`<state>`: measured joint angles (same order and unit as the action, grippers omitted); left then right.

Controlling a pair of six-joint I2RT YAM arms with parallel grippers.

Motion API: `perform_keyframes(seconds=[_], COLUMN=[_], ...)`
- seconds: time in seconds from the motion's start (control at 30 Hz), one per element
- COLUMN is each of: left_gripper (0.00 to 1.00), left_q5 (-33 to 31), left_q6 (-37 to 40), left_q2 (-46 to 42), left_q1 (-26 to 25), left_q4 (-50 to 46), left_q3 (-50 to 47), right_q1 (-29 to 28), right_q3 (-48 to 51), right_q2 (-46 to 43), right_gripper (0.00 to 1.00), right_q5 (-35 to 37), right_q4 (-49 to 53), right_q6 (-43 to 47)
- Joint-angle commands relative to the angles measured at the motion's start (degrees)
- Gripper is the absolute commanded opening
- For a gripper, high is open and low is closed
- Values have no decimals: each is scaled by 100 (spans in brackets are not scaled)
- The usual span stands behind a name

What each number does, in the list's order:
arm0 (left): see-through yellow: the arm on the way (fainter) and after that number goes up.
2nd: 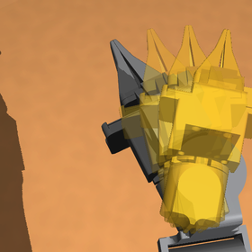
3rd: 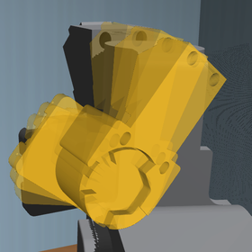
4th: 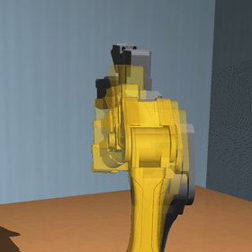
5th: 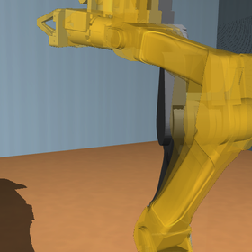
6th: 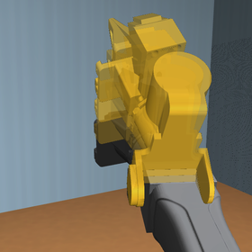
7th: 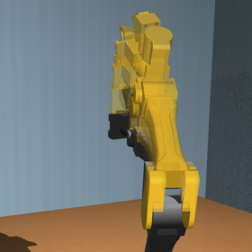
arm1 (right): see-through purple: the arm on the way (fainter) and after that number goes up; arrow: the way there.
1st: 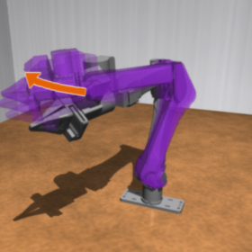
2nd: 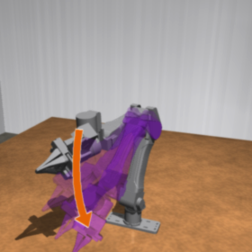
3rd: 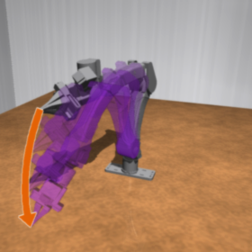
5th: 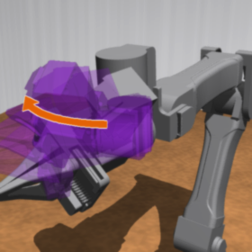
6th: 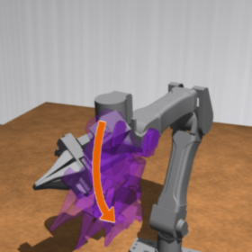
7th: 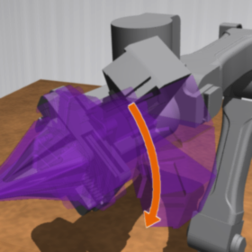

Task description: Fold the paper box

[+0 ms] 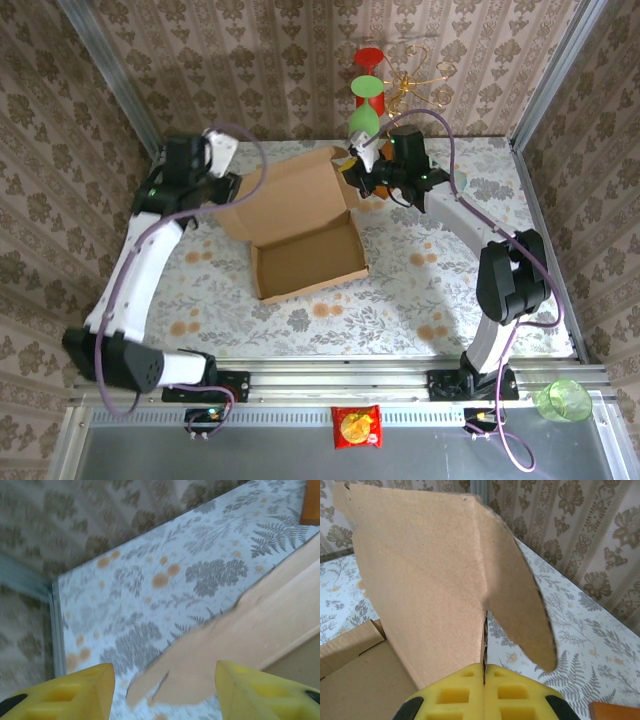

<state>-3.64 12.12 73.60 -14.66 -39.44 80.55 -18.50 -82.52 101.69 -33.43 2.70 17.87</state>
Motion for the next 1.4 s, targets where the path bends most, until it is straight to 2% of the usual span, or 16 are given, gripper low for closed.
perform_keyframes(seconds=[0.0,0.1,0.17,0.37,0.57,0.77,1.03,1.2,1.33,1.37], left_gripper=[55,55,54,54,56,58,54,42,21,18], left_q5=[462,729,1312,2355,3385,3520,3419,3001,2719,2635], left_q6=[-1229,-1450,-1571,-1384,-889,-706,-850,-908,-1069,-1108], left_q2=[-777,-1374,-1457,-634,179,480,734,764,717,700], left_q1=[327,789,1206,1765,1936,1906,1478,1240,1089,1031], left_q4=[552,1170,1510,2029,2293,2373,2547,2367,2244,2201], left_q3=[-996,-2070,-2469,-2488,-2127,-2144,-2245,-2130,-2050,-2035], right_q1=[87,134,170,227,267,279,249,194,93,60], right_q3=[166,231,261,261,221,140,139,249,394,424], right_q2=[-263,-269,-281,-248,-137,-24,64,44,-7,-12], right_gripper=[0,0,0,0,0,0,0,0,0,0], right_q5=[-23,-67,-94,-220,-296,-350,-341,-190,74,194], right_q4=[-270,-244,-246,-188,-174,-176,-270,-319,-493,-535], right_q6=[-100,-81,-92,-101,-182,-249,-414,-485,-636,-675])
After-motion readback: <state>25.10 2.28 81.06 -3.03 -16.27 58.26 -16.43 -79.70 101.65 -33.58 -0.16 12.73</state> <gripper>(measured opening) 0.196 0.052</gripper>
